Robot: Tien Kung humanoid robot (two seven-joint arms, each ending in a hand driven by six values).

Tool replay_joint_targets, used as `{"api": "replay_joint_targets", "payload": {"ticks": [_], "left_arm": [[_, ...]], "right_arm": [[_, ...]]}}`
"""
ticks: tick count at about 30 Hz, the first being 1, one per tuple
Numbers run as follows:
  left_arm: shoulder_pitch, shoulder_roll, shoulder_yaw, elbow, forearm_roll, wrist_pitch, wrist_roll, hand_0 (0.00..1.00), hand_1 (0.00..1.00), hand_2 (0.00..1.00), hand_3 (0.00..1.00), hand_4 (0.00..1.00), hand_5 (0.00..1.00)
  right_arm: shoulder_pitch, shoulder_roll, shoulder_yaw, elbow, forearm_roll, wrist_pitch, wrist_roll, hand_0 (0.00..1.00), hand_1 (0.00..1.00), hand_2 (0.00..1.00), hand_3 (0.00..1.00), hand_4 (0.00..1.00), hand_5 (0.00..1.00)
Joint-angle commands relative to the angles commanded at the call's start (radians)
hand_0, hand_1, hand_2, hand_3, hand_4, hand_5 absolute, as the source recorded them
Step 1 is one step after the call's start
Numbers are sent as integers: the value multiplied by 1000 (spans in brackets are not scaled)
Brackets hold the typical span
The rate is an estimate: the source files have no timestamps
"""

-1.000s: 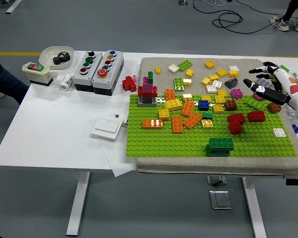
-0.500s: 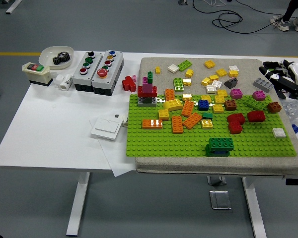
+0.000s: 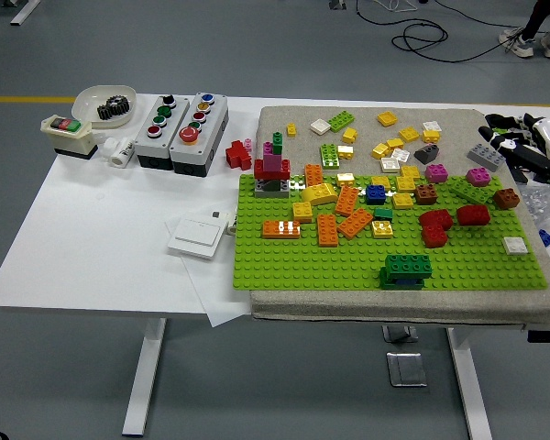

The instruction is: Pick up the brick,pile it on top of brick,press brick,pick up the brick,pile it on top of brick,press brick

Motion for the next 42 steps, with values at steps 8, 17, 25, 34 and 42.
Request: {"api": "replay_joint_targets", "payload": {"ticks": [8, 17, 25, 34, 42], "left_arm": [[1, 2, 3, -1, -4, 2, -1, 654, 717, 729, 586, 662, 664], [-8, 1, 7, -1, -12, 3, -2, 654, 718, 729, 586, 660, 662], [-7, -3, -3, -1, 3, -3, 2, 654, 715, 727, 585, 660, 661], [-9, -3, 0, 0, -5, 0, 0, 653, 714, 727, 585, 659, 659], [-10, -4, -1, -1, -3, -1, 1, 653, 714, 727, 585, 658, 660]], "right_arm": [[-13, -8, 14, 2, -1, 2, -2, 804, 758, 784, 738, 883, 641], [1, -11, 9, -4, -2, 2, 0, 802, 758, 784, 736, 881, 638], [31, -3, -25, -36, -40, 1, 3, 790, 751, 771, 720, 877, 636], [74, 0, -64, -126, -226, 25, 27, 790, 748, 767, 713, 871, 634], [102, 17, -96, -193, -413, 68, 58, 790, 745, 766, 707, 868, 623]]}}
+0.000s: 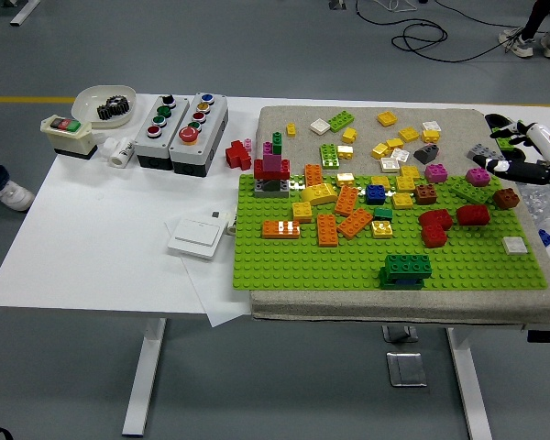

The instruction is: Pick up the brick,pile it on top of brick,press brick,pick up the brick,pile it on top of brick,press brick

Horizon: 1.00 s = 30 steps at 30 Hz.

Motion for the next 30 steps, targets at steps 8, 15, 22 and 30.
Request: {"api": "replay_joint_targets", "payload": {"ticks": [8, 15, 22, 30], "left_arm": [[-4, 0, 1, -1, -2, 1, -1, 653, 714, 723, 585, 658, 660], [-6, 0, 3, -1, -6, 2, -1, 653, 714, 723, 585, 659, 661], [-7, 0, 2, -1, -4, 0, -1, 653, 713, 723, 585, 659, 660], [-2, -2, 5, -2, -12, 3, -1, 653, 713, 724, 585, 659, 661]], "right_arm": [[25, 7, -45, -26, -266, 29, 48, 746, 681, 728, 673, 865, 541], [31, 15, -67, -36, -347, 27, 55, 706, 639, 692, 642, 866, 520], [34, 25, -84, -49, -338, -11, 19, 665, 608, 669, 628, 861, 528], [27, 36, -95, -64, -258, -46, -28, 612, 581, 659, 613, 856, 541]]}}
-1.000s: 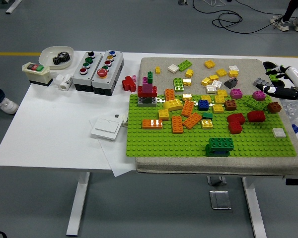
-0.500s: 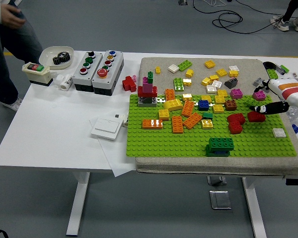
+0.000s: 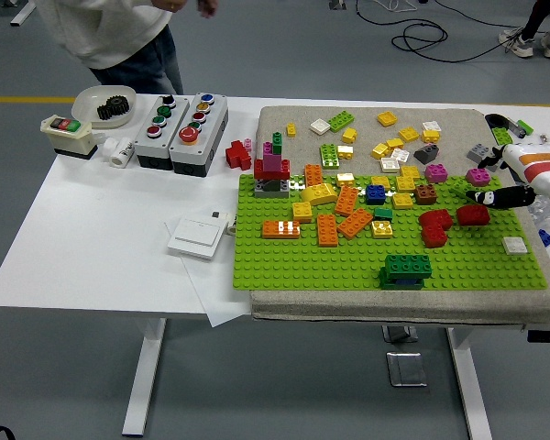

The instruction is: Pick up the brick,pile it on top of brick,press brick,pick up the brick,pile it on top of brick,press brick

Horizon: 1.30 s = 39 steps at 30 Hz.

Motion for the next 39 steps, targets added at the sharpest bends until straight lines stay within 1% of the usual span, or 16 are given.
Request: {"api": "replay_joint_targets", "payload": {"ticks": [1, 6, 7, 15, 32, 39], "left_arm": [[1, 0, -1, 0, 1, 0, 0, 653, 713, 722, 585, 658, 662], [4, 0, -5, 0, 9, -2, 2, 653, 713, 722, 585, 658, 662], [5, 0, -7, 0, 13, -3, 3, 653, 713, 724, 585, 657, 661], [9, 0, -17, -1, 31, -9, 8, 653, 713, 723, 585, 657, 662], [10, 0, -21, -1, 39, -11, 9, 653, 712, 721, 585, 657, 660], [11, 1, -20, -2, 40, -12, 8, 653, 712, 722, 585, 656, 660]], "right_arm": [[-2, 0, 0, 1, 12, 2, 0, 617, 597, 665, 626, 864, 503], [-9, -1, 2, 7, 47, 6, -2, 617, 597, 665, 626, 864, 503], [-11, -1, 4, 9, 58, 7, -4, 689, 627, 687, 640, 861, 499], [-21, -8, 27, 15, 104, 1, -12, 686, 632, 690, 643, 860, 498], [-31, -22, 66, -31, 83, -2, -16, 695, 643, 695, 643, 857, 502], [-38, -29, 81, -64, 69, 0, -17, 712, 646, 697, 647, 855, 511]]}}
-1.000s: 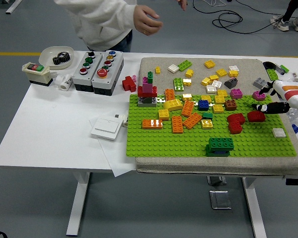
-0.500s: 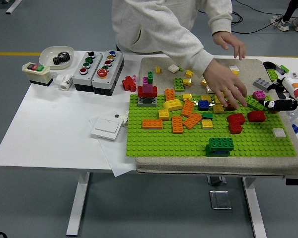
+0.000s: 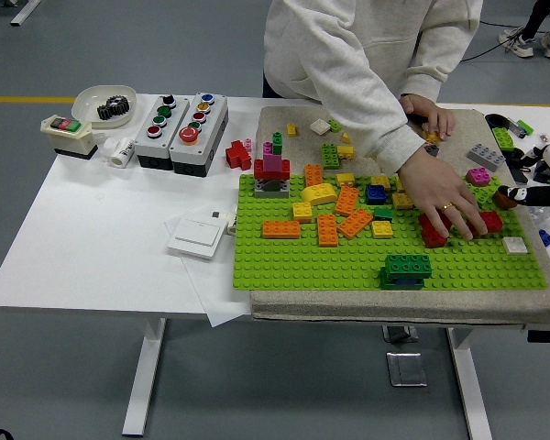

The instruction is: Pick up the brick,pile it on top of brick,press brick,pick up the brick,pile it on top of brick,press brick

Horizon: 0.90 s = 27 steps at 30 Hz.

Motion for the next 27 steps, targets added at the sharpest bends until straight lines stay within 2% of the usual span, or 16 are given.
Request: {"api": "replay_joint_targets", "payload": {"ticks": [12, 21, 27], "left_arm": [[-2, 0, -2, -1, 4, -3, 2, 653, 712, 722, 584, 656, 659], [-4, 1, -3, -1, 8, -4, 3, 653, 712, 722, 584, 656, 659], [-6, 1, -7, -2, 14, -8, 5, 653, 712, 722, 585, 657, 660]], "right_arm": [[-3, 3, 12, -42, -21, 27, -8, 723, 673, 714, 656, 853, 515], [-9, 0, 19, -35, -38, 41, -10, 731, 676, 720, 656, 849, 523], [-16, -10, 13, -19, -50, 69, 4, 734, 683, 721, 659, 846, 529]]}}
